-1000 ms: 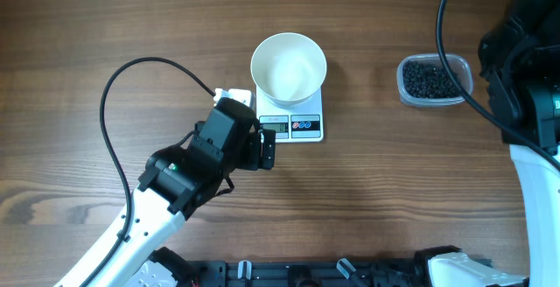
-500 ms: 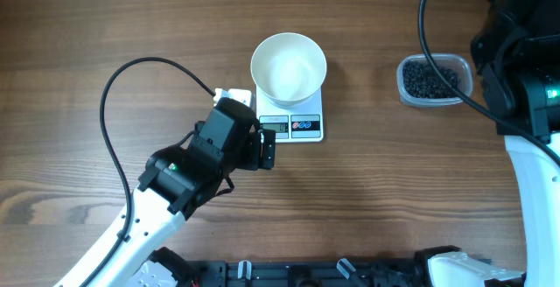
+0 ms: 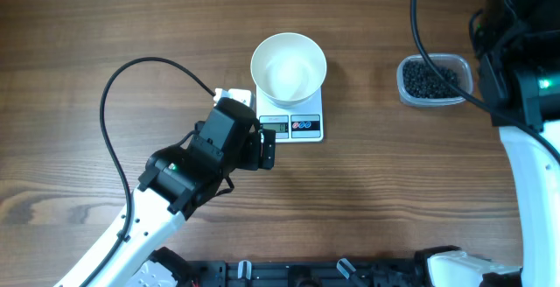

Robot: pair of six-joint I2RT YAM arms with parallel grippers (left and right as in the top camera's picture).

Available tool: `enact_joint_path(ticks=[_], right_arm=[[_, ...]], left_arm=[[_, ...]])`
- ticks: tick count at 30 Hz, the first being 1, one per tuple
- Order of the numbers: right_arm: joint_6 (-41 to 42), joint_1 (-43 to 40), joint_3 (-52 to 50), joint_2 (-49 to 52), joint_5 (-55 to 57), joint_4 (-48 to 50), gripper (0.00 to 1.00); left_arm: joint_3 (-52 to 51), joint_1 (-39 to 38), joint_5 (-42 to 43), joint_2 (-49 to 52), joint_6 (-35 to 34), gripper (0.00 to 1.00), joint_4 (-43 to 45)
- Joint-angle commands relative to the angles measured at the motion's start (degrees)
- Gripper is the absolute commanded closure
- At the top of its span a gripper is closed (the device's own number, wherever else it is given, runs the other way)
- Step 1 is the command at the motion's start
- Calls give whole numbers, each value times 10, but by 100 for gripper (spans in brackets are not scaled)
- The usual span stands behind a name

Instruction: Scoop item into bowl and weigh 150g on scale

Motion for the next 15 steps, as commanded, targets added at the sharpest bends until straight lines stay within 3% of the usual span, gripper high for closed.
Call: enact_joint_path(ticks=[1, 6, 8, 13, 15], right_arm=[[-10, -3, 10, 21, -6, 32, 96], [-9, -3, 10, 36, -148, 62, 96], [-10, -3, 10, 37, -156, 63, 96], [-8, -2, 10, 37, -156, -20, 96], [38, -2, 10, 36, -156, -66, 96]], left_arm=[[-2, 4, 3, 2, 9, 0, 0], [-2, 4, 3, 2, 9, 0, 0], [-2, 4, 3, 2, 9, 0, 0], [-2, 4, 3, 2, 9, 0, 0], [-2, 4, 3, 2, 9, 0, 0]])
